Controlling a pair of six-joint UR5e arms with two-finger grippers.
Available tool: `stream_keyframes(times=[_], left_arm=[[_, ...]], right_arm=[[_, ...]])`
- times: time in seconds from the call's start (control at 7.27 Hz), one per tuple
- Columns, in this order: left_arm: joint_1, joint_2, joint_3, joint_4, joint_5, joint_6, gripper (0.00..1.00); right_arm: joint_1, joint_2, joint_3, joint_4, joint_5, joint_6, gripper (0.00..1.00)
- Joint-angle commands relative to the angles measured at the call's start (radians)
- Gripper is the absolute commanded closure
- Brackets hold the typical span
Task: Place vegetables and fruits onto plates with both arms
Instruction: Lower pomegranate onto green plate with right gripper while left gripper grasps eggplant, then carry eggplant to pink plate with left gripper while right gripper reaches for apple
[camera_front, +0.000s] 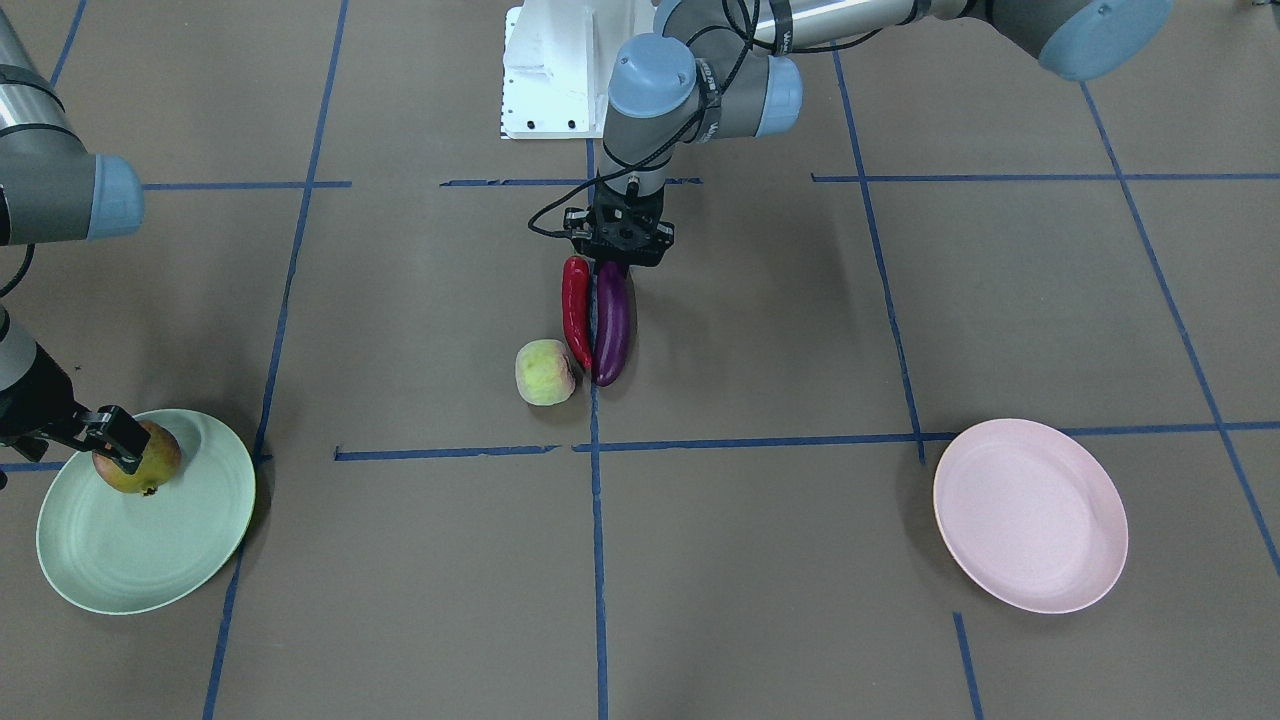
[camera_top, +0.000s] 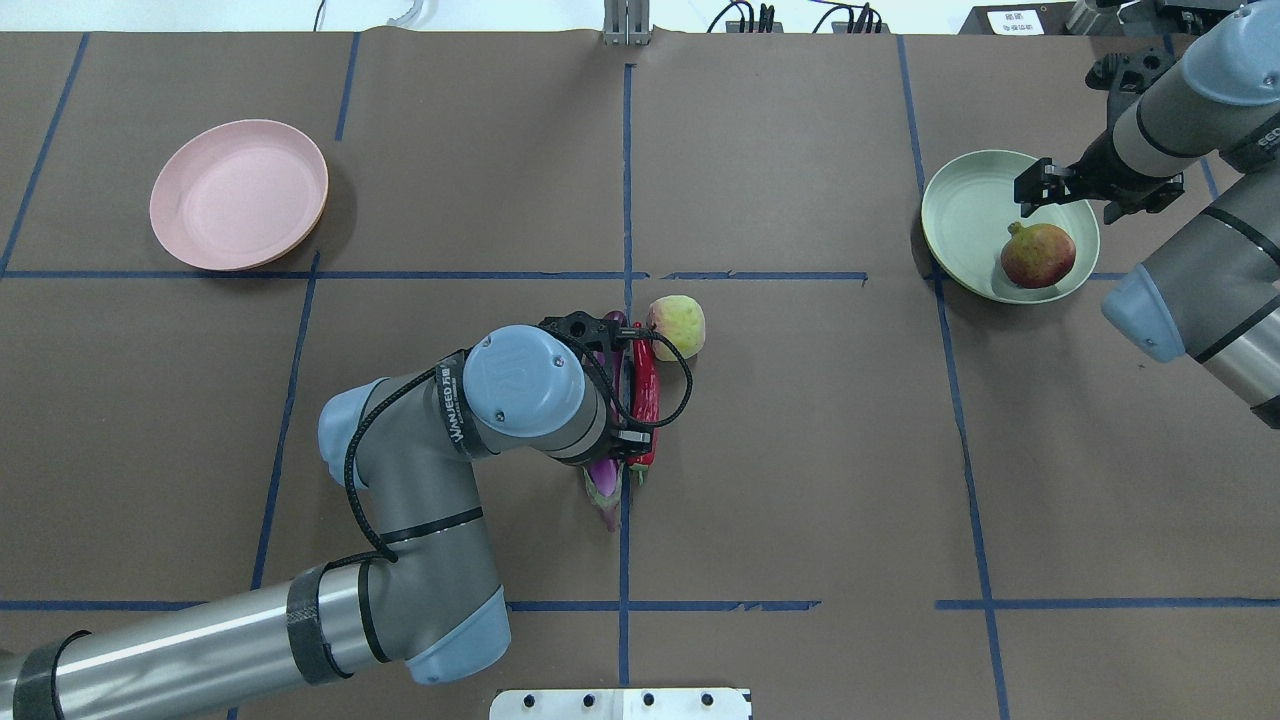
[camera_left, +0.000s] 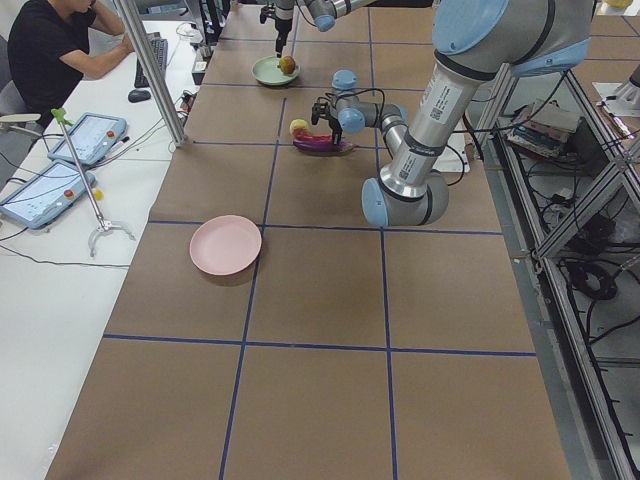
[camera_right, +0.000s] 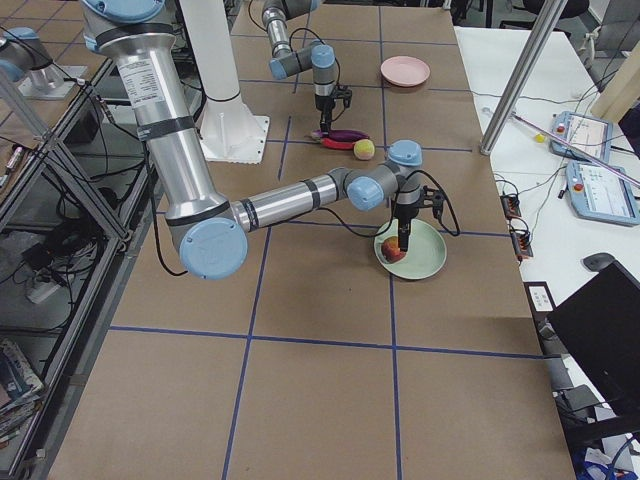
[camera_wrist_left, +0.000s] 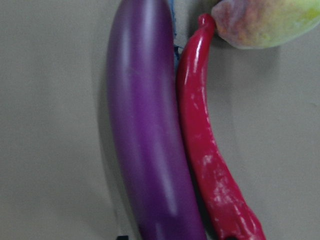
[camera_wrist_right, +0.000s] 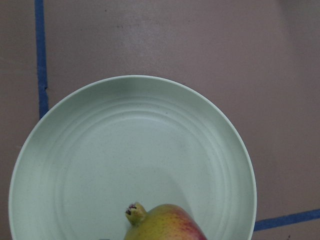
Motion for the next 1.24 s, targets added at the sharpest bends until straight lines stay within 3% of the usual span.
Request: stream_keyframes(times=[0.0, 0.14, 0.41, 0.55, 0.69, 0.83, 1.1], left_arm=[[-0.09, 0.051, -0.096, 0.0, -0.009, 0.004, 1.0], [-0.143, 0.084, -0.159, 0.0, -0.009, 0.003, 1.0], [-0.296, 0.163, -0.168, -0.002, -0.012, 0.009, 1.0], [-0.378, 0.184, -0.148, -0.002, -0.088, 0.016, 1.0], [-0.459, 0.192, -0.096, 0.001, -0.172, 0.098, 1.0], [-0.536, 0.192, -0.015, 0.0, -0.187, 0.19, 1.0], [-0.625, 0.165, 0.201, -0.015, -0.187, 0.33, 0.98]], right_arm=[[-0.006, 0.002, 0.016, 0.002, 0.025, 0.036, 0.0], [-0.046, 0.028, 0.049, 0.0, 0.027, 0.129, 0.0], [-0.188, 0.149, 0.077, 0.0, 0.032, 0.415, 0.0], [-0.254, 0.168, 0.11, 0.003, 0.029, 0.543, 0.0], [-0.312, 0.214, 0.132, 0.003, 0.021, 0.679, 0.0], [-0.368, 0.261, 0.132, 0.002, 0.01, 0.806, 0.0], [-0.432, 0.303, 0.122, -0.01, -0.074, 0.831, 0.0]])
